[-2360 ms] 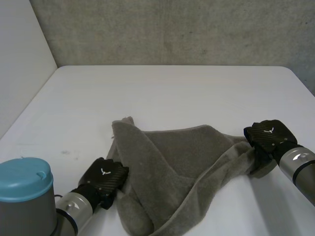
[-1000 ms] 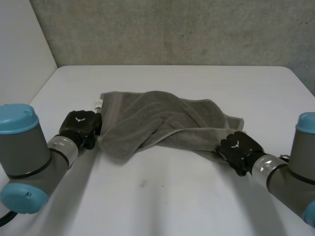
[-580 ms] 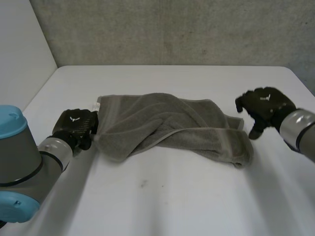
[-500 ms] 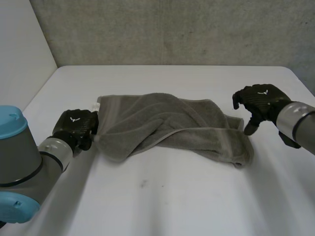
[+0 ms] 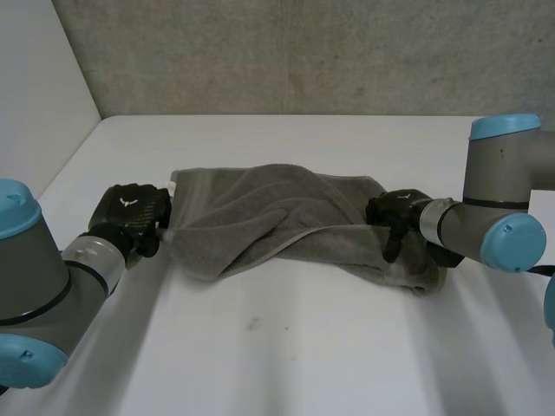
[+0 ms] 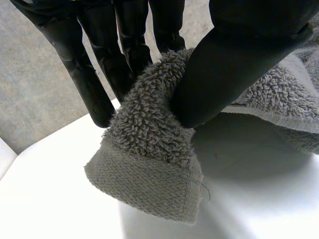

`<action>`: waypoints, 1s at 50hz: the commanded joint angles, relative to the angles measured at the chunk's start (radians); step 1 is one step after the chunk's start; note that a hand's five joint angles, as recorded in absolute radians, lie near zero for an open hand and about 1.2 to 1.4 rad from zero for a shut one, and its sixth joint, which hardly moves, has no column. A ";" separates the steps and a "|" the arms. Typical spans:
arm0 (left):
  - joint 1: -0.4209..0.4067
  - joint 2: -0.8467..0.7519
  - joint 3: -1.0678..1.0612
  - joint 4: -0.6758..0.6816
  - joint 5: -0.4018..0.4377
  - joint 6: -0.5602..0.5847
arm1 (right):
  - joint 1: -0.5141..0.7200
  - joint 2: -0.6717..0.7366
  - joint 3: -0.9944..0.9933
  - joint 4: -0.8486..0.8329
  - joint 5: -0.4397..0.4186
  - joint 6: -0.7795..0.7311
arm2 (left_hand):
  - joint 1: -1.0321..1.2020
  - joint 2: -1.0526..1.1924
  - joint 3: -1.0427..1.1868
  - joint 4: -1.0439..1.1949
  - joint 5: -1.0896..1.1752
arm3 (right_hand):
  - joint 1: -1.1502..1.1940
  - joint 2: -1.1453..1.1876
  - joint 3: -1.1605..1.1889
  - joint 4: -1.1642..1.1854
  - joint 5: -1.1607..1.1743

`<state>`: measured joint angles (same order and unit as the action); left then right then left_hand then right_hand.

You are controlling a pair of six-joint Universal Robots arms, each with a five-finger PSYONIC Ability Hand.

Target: Fold the towel.

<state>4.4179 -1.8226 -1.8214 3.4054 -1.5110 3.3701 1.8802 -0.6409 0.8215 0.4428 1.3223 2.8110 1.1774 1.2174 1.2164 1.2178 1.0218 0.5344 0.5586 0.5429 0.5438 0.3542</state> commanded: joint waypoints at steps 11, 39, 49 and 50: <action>0.057 0.017 0.031 -0.001 0.000 0.003 | -0.016 -0.227 0.056 0.005 -0.014 0.050 | 0.219 0.179 0.180 0.178 0.200 | 0.862 0.838 0.853 0.852 0.868; 0.090 0.425 0.225 -0.644 0.080 0.014 | -0.181 -0.968 0.378 0.224 -0.005 -0.326 | 0.219 0.179 0.180 0.178 0.200 | 0.862 0.838 0.853 0.852 0.868; 0.095 0.290 0.136 -0.626 0.086 0.095 | -0.171 -0.890 0.596 0.208 -0.002 -0.573 | 0.219 0.179 0.180 0.178 0.200 | 0.862 0.838 0.853 0.852 0.868; 0.095 0.290 0.136 -0.626 0.086 0.095 | -0.171 -0.890 0.596 0.208 -0.002 -0.573 | 0.219 0.179 0.180 0.178 0.200 | 0.862 0.838 0.853 0.852 0.868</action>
<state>4.5113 -1.4378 -1.6472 2.7531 -1.4235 3.3982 1.7049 -1.6075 1.3090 0.6658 1.3183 2.3759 1.1819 1.2174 1.2164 1.2179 1.0218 1.3259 1.3281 1.3268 1.3428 1.1637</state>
